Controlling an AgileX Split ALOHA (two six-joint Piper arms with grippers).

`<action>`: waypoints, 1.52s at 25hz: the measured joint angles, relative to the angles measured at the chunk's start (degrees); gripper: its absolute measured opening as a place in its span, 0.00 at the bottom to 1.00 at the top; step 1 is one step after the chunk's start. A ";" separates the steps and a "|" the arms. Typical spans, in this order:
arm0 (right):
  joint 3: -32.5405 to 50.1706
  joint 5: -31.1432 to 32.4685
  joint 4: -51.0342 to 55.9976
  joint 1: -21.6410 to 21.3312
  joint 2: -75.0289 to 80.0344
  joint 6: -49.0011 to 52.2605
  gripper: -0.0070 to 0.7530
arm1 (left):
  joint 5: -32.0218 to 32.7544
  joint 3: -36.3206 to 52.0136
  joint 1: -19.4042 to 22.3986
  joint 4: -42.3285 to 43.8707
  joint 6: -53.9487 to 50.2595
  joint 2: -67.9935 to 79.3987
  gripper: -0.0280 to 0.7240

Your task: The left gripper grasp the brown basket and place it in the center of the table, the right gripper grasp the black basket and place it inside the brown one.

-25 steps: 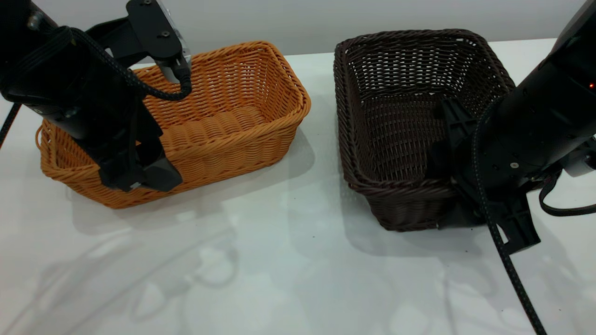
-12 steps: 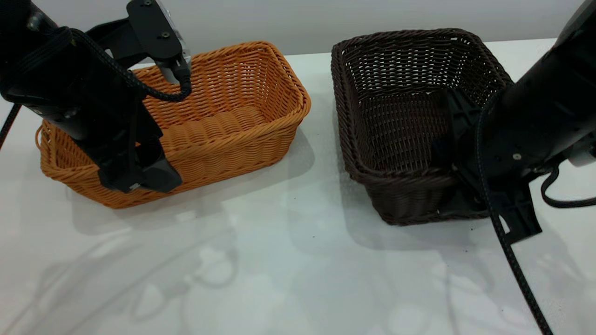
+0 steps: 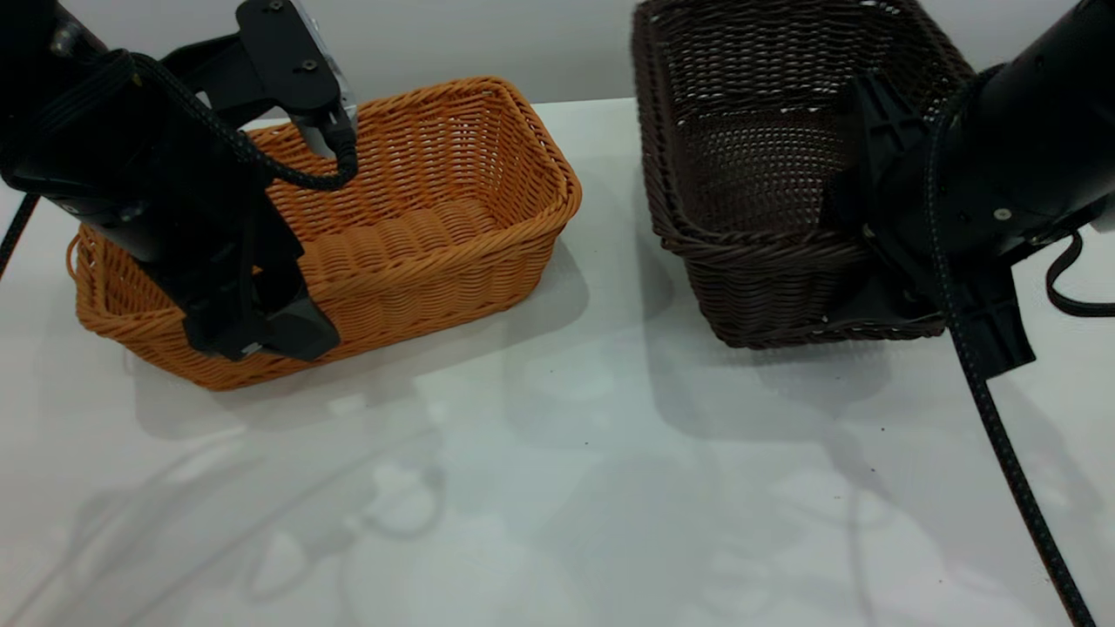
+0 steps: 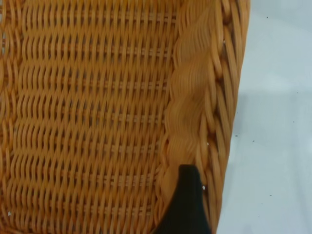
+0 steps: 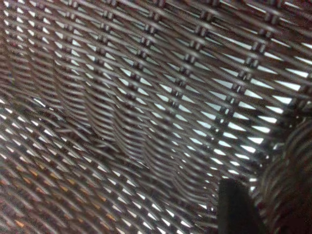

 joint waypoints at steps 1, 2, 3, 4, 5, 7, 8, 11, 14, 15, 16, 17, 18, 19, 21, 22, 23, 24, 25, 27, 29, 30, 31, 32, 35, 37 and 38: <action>0.00 0.66 -0.30 0.00 -0.24 -0.82 0.35 | 0.00 0.00 0.00 0.00 0.00 0.00 0.79; 0.00 1.45 -0.98 0.00 -0.51 -1.96 0.35 | 0.00 0.00 0.00 0.00 0.00 0.00 0.79; 0.00 2.01 -1.56 0.00 -0.86 -3.01 0.35 | 0.00 0.00 0.00 0.00 0.00 0.00 0.79; 0.00 2.54 -1.76 0.00 -1.41 -3.66 0.35 | 0.10 0.00 0.00 0.00 0.00 0.00 0.79; 0.00 2.88 -2.03 -0.30 -2.06 -3.71 0.35 | 0.19 0.00 0.00 0.00 0.00 0.00 0.79; 0.00 2.55 -2.25 -1.39 -3.25 -3.71 0.35 | 1.27 0.00 0.00 0.00 0.00 0.00 0.79; 0.00 2.47 -2.43 -2.13 -3.88 -3.71 0.35 | 1.69 0.05 0.00 0.00 0.00 0.06 0.79; 0.00 4.95 -5.23 -4.82 -5.60 -5.15 0.35 | 0.98 0.05 0.00 0.00 0.00 0.14 0.79; 0.00 8.65 -8.79 -7.43 -7.44 -6.66 0.35 | -0.28 0.05 0.00 0.13 0.00 0.19 0.79; 0.00 9.35 -10.05 -8.34 -8.12 -7.03 0.35 | -0.87 0.05 0.00 0.19 0.00 0.26 0.79; 0.00 9.79 -11.24 -9.06 -8.82 -7.49 0.35 | -1.30 0.05 0.00 0.29 0.06 0.53 0.79; -0.06 10.32 -12.69 -9.91 -9.53 -8.00 0.35 | -2.01 0.05 0.00 0.36 0.25 0.87 0.79; -0.28 11.15 -14.30 -10.73 -10.07 -8.47 0.35 | -2.47 0.05 0.00 0.36 0.61 1.34 0.79; -0.70 12.52 -15.75 -11.29 -10.63 -8.80 0.35 | -2.64 0.05 0.00 0.36 1.04 1.96 0.79; -1.56 14.96 -19.08 -12.00 -11.50 -8.97 0.35 | -2.75 0.05 0.00 0.43 1.43 3.31 0.79; -2.13 16.06 -20.40 -12.00 -11.99 -8.97 0.35 | -3.49 0.05 0.00 0.65 1.43 4.20 0.79; -2.66 16.84 -21.80 -12.00 -12.43 -8.97 0.35 | -4.07 0.05 0.00 1.15 1.43 5.05 0.79; -3.43 17.59 -23.18 -12.00 -12.83 -8.97 0.35 | -4.86 0.05 0.00 1.71 1.43 5.68 0.79; -4.31 18.42 -24.52 -12.00 -13.11 -9.15 0.35 | -5.72 0.05 0.00 1.77 1.43 6.39 0.79; -6.12 20.41 -27.45 -12.00 -13.49 -9.15 0.35 | -7.89 0.05 0.00 1.77 1.43 7.54 0.79; -8.15 22.59 -30.40 -12.00 -13.49 -9.15 0.35 | -10.26 -0.27 0.00 1.77 1.37 8.44 0.79; -8.96 23.83 -31.79 -12.00 -13.49 -9.15 0.35 | -10.72 -0.68 0.00 1.77 1.37 9.06 0.78; -9.92 24.69 -33.07 -12.00 -13.49 -9.15 0.35 | -10.88 -1.26 0.00 1.77 1.37 9.57 0.78; -10.91 25.25 -34.07 -12.00 -13.49 -9.15 0.35 | -10.73 -1.83 0.00 1.77 1.37 10.15 0.77; -13.68 26.98 -37.52 -12.00 -13.49 -9.15 0.35 | -10.15 -2.87 0.00 1.82 1.43 11.57 0.70; -15.52 29.22 -40.13 -12.00 -13.49 -9.15 0.35 | -10.83 -2.87 0.00 1.87 2.66 12.19 0.60; -16.27 30.48 -41.44 -12.00 -13.49 -9.15 0.35 | -10.89 -2.87 0.00 1.87 3.65 12.53 0.53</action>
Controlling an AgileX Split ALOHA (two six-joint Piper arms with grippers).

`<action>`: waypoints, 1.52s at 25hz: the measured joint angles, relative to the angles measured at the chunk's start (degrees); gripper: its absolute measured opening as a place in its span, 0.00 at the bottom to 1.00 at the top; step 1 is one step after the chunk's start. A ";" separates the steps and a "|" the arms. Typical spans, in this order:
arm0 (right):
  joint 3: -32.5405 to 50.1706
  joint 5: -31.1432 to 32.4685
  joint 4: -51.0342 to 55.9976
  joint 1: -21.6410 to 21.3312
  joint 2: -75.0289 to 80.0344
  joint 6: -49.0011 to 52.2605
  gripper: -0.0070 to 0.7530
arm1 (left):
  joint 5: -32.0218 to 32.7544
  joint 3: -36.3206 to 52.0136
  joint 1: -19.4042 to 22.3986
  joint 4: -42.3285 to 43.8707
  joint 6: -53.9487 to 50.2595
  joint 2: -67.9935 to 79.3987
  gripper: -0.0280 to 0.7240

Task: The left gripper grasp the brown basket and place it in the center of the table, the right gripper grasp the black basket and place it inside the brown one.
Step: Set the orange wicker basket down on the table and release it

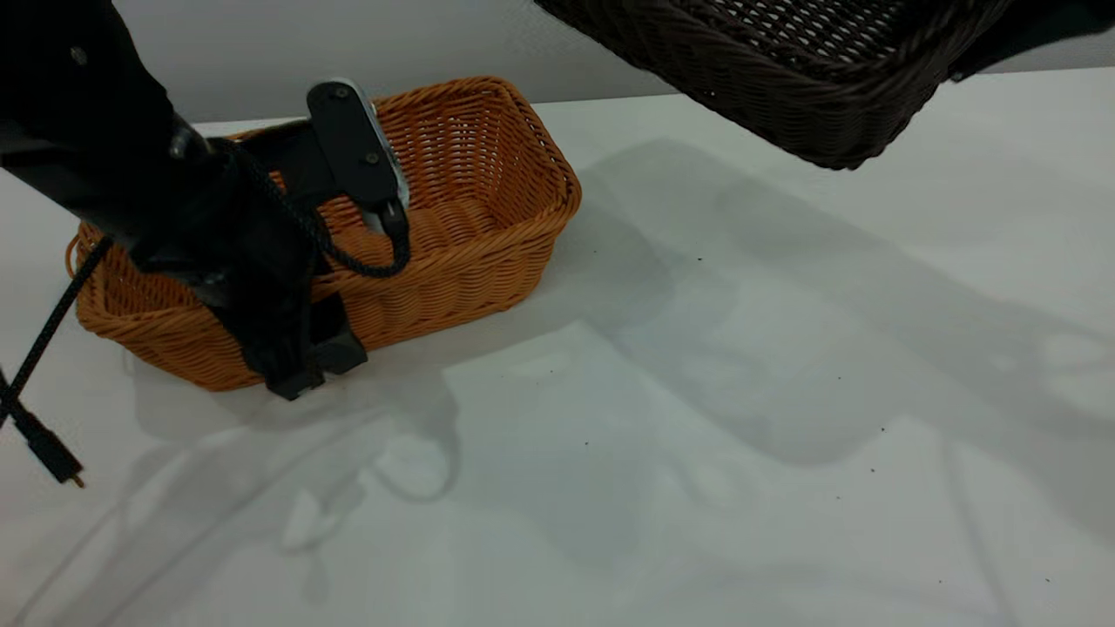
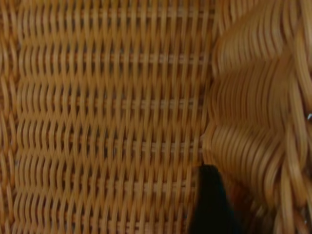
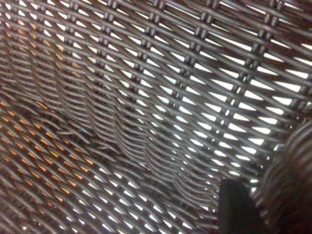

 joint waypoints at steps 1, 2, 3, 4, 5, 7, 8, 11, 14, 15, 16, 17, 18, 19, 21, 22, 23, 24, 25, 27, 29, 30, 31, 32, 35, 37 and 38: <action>-0.87 0.79 -1.16 0.00 0.00 0.00 0.35 | -0.09 0.00 0.00 0.02 0.82 0.40 0.46; -1.64 1.40 -1.83 0.00 0.00 0.00 0.35 | -0.45 0.00 0.00 0.08 1.36 0.71 0.37; -2.16 1.68 -2.28 0.00 0.00 0.00 0.35 | -0.68 0.00 0.00 0.08 1.82 0.86 0.28; -2.77 1.93 -2.61 0.00 0.00 0.00 0.35 | -0.77 0.00 0.00 0.08 2.61 1.01 0.20; -3.31 2.00 -3.17 0.00 0.00 0.00 0.35 | -0.71 0.00 0.00 0.30 3.58 1.08 0.16; -4.27 2.99 -4.61 0.00 0.00 0.00 0.35 | 0.18 0.00 0.00 0.17 5.32 1.08 0.16; -4.72 3.60 -5.37 0.00 0.00 0.00 0.35 | 0.98 -0.04 0.00 0.09 6.51 1.08 0.16; -6.15 5.76 -7.70 0.00 0.00 -0.15 0.35 | 4.53 -0.04 -0.45 -0.06 9.97 0.77 0.16; -7.61 7.45 -9.37 0.00 0.00 -0.79 0.35 | 7.71 -0.04 -1.64 -0.42 11.04 0.64 0.16; -8.20 8.18 -9.37 -0.03 0.05 -1.44 0.35 | 8.88 -0.04 -2.20 -0.42 11.18 0.59 0.16; -8.79 8.95 -9.31 -0.03 0.05 -2.19 0.35 | 9.76 -0.04 -2.77 -0.42 11.17 0.59 0.16; -9.23 9.63 -9.18 -0.03 0.05 -3.01 0.35 | 10.45 -0.04 -3.58 -0.42 11.42 0.59 0.16; -9.66 10.25 -9.18 -0.03 0.05 -3.74 0.35 | 10.96 -0.04 -4.48 -0.42 12.11 0.52 0.16; -10.01 10.80 -8.99 -0.03 0.05 -4.31 0.35 | 11.17 -0.04 -5.50 -0.42 12.74 0.48 0.16; -10.24 11.59 -8.94 -0.03 0.05 -4.59 0.35 | 11.29 -0.04 -7.56 -0.42 12.80 0.48 0.16; -10.24 11.75 -8.94 -0.03 0.05 -4.59 0.35 | 11.29 -0.04 -8.65 -0.42 12.80 0.48 0.16; -10.24 11.75 -8.94 -0.03 0.05 -4.59 0.35 | 11.22 -0.04 -9.53 -0.42 12.80 0.48 0.16; -10.24 11.75 -8.94 -0.03 0.10 -4.59 0.35 | 11.13 -0.04 -10.50 -0.37 12.80 0.53 0.16; -10.24 11.75 -8.94 -0.03 0.10 -4.59 0.35 | 10.91 -0.04 -11.36 -0.37 12.75 0.58 0.16; -10.24 12.03 -8.85 -0.03 0.10 -5.02 0.35 | 10.86 0.01 -12.46 -0.51 12.56 0.58 0.16; -10.24 12.49 -8.82 -0.03 0.10 -5.87 0.35 | 10.64 0.01 -13.22 -1.99 12.41 0.58 0.16; -10.24 12.78 -8.82 -0.03 0.10 -6.00 0.35 | 10.45 -0.13 -13.53 -2.63 12.41 0.64 0.16; -10.24 12.84 -8.82 -0.03 0.10 -6.00 0.35 | 10.47 -0.53 -14.00 -3.50 12.41 0.75 0.16; -10.24 12.84 -8.82 -0.03 0.10 -6.00 0.35 | 10.70 -1.17 -14.43 -4.72 12.35 0.82 0.16; -10.24 12.79 -8.78 -0.03 0.10 -6.35 0.35 | 11.09 -3.63 -16.14 -7.94 12.35 1.03 0.16; -10.24 12.85 -8.78 -0.03 0.10 -6.44 0.35 | 11.16 -5.66 -17.11 -9.24 12.35 1.17 0.16; -10.24 12.85 -8.78 -0.03 0.10 -6.44 0.35 | 11.60 -6.56 -17.19 -9.24 12.35 1.44 0.16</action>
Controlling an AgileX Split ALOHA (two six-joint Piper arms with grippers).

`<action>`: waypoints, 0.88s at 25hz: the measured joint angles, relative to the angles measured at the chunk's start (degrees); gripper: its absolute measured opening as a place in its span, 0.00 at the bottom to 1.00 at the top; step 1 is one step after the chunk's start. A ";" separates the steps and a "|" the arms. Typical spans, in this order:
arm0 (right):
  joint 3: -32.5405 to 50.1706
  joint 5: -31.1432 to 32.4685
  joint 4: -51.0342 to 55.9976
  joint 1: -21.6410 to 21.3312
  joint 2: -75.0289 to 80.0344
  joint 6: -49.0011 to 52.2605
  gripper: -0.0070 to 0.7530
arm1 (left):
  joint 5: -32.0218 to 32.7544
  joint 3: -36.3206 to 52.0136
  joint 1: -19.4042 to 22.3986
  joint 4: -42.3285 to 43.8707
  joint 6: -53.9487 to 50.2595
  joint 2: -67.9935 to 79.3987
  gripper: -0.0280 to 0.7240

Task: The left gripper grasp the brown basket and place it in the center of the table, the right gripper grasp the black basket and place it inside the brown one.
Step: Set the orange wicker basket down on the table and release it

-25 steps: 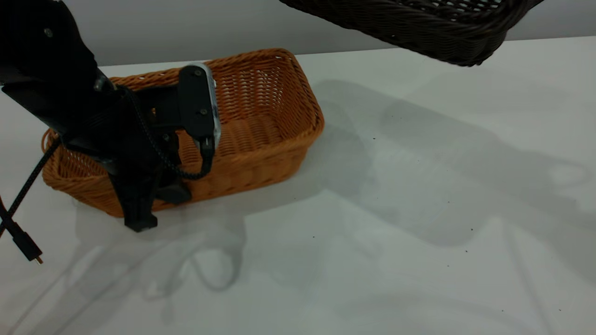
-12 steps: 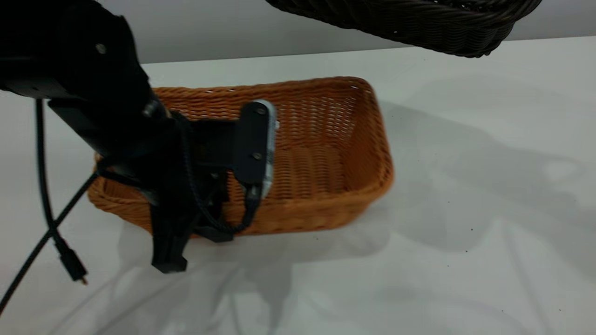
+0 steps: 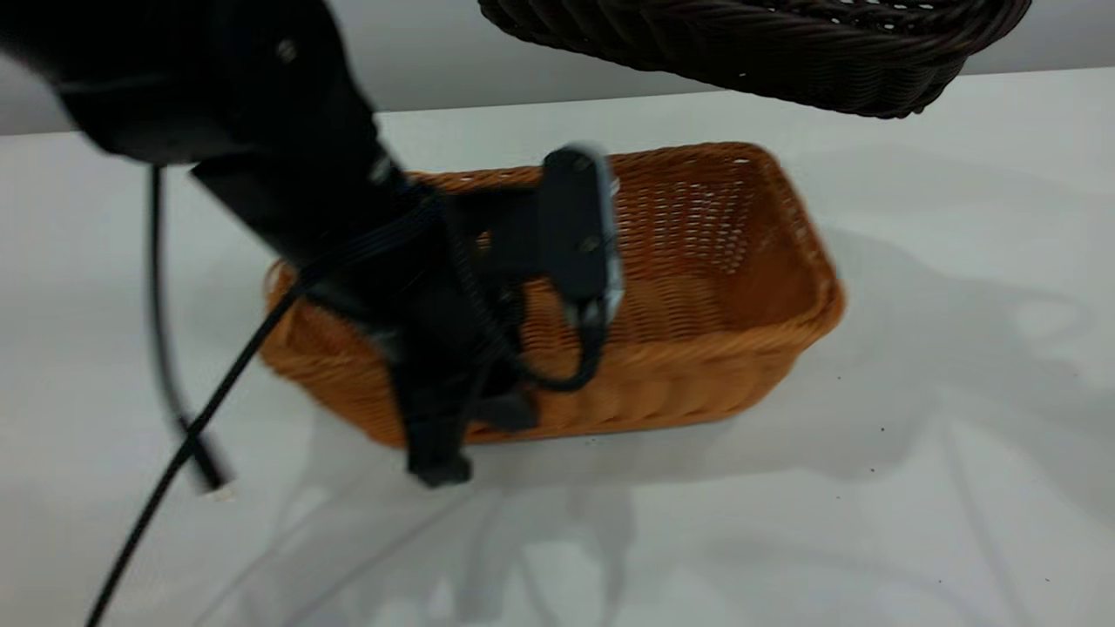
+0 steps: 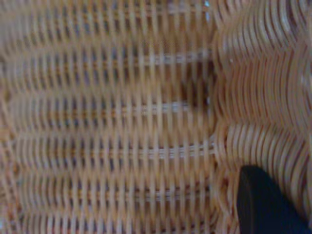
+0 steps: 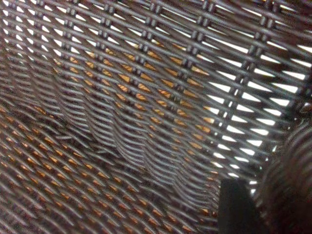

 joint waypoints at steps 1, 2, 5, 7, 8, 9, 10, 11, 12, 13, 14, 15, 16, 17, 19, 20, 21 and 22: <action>0.00 0.00 0.00 0.00 0.00 0.00 0.35 | 0.66 -0.58 0.00 0.00 0.00 0.24 0.16; 0.00 0.00 0.00 0.00 0.00 0.00 0.35 | 1.20 -0.85 0.00 0.00 0.00 0.39 0.16; 0.00 0.05 -0.07 0.00 0.00 -0.39 0.35 | 1.57 -0.85 0.00 0.05 0.00 0.70 0.16; 0.00 0.05 -0.07 0.00 0.00 -0.45 0.35 | 1.44 -0.85 0.00 0.00 -0.10 0.70 0.16; 0.00 0.05 -0.07 0.00 0.00 -0.45 0.35 | 1.52 -0.85 0.00 0.00 -0.10 0.70 0.16; 0.00 0.05 -0.07 0.00 0.00 -0.45 0.35 | 1.65 -0.85 0.05 0.00 -0.10 0.70 0.16; 0.00 0.05 -0.07 0.00 0.00 -0.45 0.35 | 1.87 -0.85 0.05 0.00 -0.10 0.70 0.16; 0.00 0.05 -0.07 0.00 0.00 -0.50 0.35 | 2.10 -0.85 0.05 -0.13 -0.10 0.70 0.16; 0.00 0.05 -0.07 0.00 0.00 -0.50 0.35 | 2.82 -0.85 0.05 -0.13 -0.16 0.70 0.16; 0.00 0.05 -0.07 0.00 0.00 -0.57 0.35 | 3.57 -0.85 0.05 -0.13 -0.16 0.70 0.16; 0.00 0.05 -0.07 0.00 0.00 -0.57 0.35 | 3.98 -0.85 0.13 -0.13 -0.16 0.70 0.16; 0.00 0.05 -0.07 0.00 0.00 -0.57 0.35 | 3.98 -0.85 0.13 -0.13 -0.22 0.70 0.16; 0.00 0.05 -0.07 0.00 0.00 -0.57 0.35 | 3.98 -0.85 0.18 -0.13 -0.22 0.64 0.16; 0.00 0.05 -0.07 0.00 0.00 -0.57 0.35 | 3.98 -0.85 0.18 -0.13 -0.22 0.64 0.17; 0.00 0.10 -0.07 0.00 0.00 -0.57 0.35 | 3.98 -0.85 0.18 -0.23 -0.41 0.64 0.21; 0.00 0.15 -0.07 0.00 0.00 -0.57 0.35 | 4.03 -0.85 0.18 -0.37 -0.48 0.64 0.24; 0.00 0.15 -0.07 0.00 0.00 -0.57 0.35 | 4.30 -0.85 0.18 -0.41 -0.48 0.64 0.29; 0.00 0.15 -0.07 0.00 0.00 -0.57 0.35 | 4.56 -0.85 0.18 -0.53 -0.65 0.64 0.34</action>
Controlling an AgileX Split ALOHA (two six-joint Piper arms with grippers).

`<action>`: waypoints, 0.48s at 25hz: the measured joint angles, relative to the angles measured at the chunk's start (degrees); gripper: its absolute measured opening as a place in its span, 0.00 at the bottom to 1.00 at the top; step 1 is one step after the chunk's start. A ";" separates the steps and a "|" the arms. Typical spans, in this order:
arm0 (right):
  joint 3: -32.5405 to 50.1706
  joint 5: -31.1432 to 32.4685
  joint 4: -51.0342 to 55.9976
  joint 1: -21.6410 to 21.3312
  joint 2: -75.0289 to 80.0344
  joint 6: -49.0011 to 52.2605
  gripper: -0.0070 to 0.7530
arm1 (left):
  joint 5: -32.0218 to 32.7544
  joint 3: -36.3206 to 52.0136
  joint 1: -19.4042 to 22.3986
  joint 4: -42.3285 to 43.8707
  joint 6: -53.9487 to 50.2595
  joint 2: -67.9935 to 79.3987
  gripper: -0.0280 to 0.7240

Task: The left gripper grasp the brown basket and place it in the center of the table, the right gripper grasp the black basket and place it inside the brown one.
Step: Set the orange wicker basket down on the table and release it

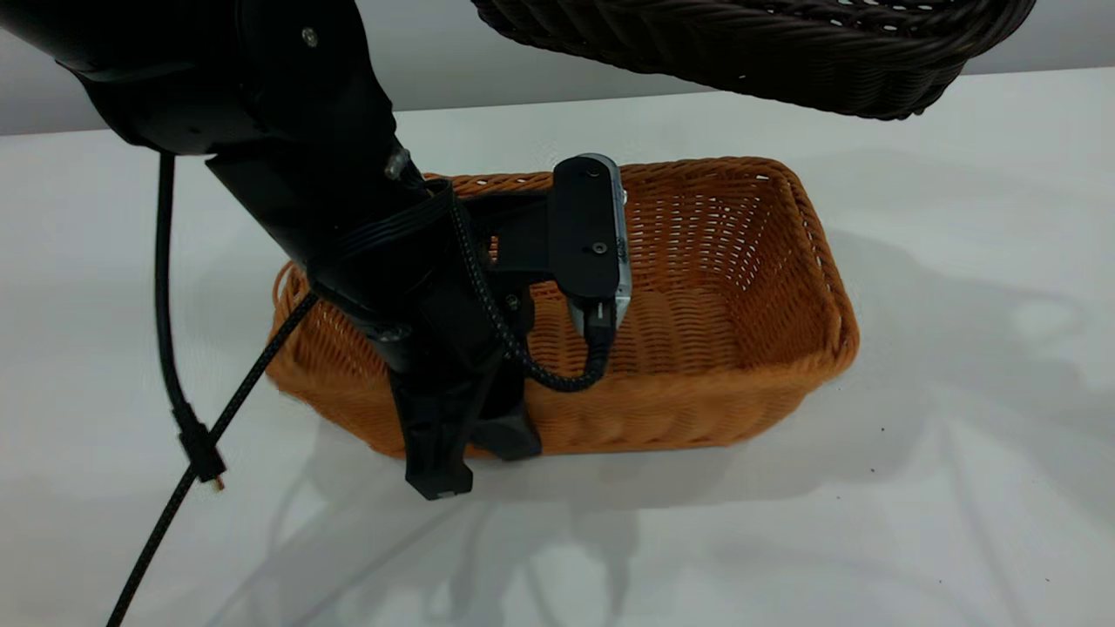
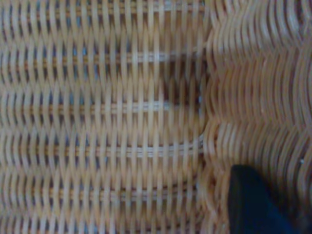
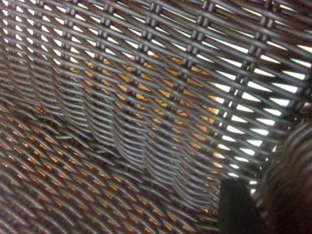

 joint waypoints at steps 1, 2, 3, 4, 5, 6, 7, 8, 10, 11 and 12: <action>0.00 0.12 0.00 0.00 0.00 0.00 0.35 | 0.00 0.00 0.00 0.00 -0.38 0.00 0.40; 0.00 0.28 0.00 0.00 0.00 0.00 0.35 | -0.50 0.00 0.00 0.00 -1.07 0.00 0.44; 0.00 0.52 0.00 0.00 0.00 0.00 0.35 | -0.81 0.00 0.00 0.00 -1.72 0.00 0.50; 0.00 0.68 0.00 0.00 0.00 0.00 0.35 | -0.81 0.00 0.00 0.12 -2.51 0.00 0.55; 0.00 0.80 0.00 0.00 0.00 0.00 0.35 | -0.81 0.00 0.00 0.37 -3.54 0.00 0.59; 0.00 0.80 0.00 0.00 0.00 -0.03 0.35 | -0.81 0.00 0.00 0.42 -4.44 0.00 0.63; 0.00 0.80 0.00 0.00 0.00 -0.03 0.35 | -0.86 0.00 0.00 0.62 -5.05 -0.06 0.65; 0.00 0.80 0.00 0.00 0.00 -0.24 0.35 | -0.94 0.00 0.00 0.69 -5.41 -0.12 0.67; 0.00 0.74 0.00 0.00 0.00 -0.49 0.35 | -0.94 0.00 0.00 0.75 -5.41 -0.18 0.68; 0.00 0.74 0.00 0.00 0.00 -0.49 0.35 | -0.75 0.00 0.00 0.77 -5.41 -0.22 0.68; 0.00 0.74 0.00 0.00 0.00 -0.49 0.35 | -0.46 0.00 0.00 0.77 -5.41 -0.22 0.68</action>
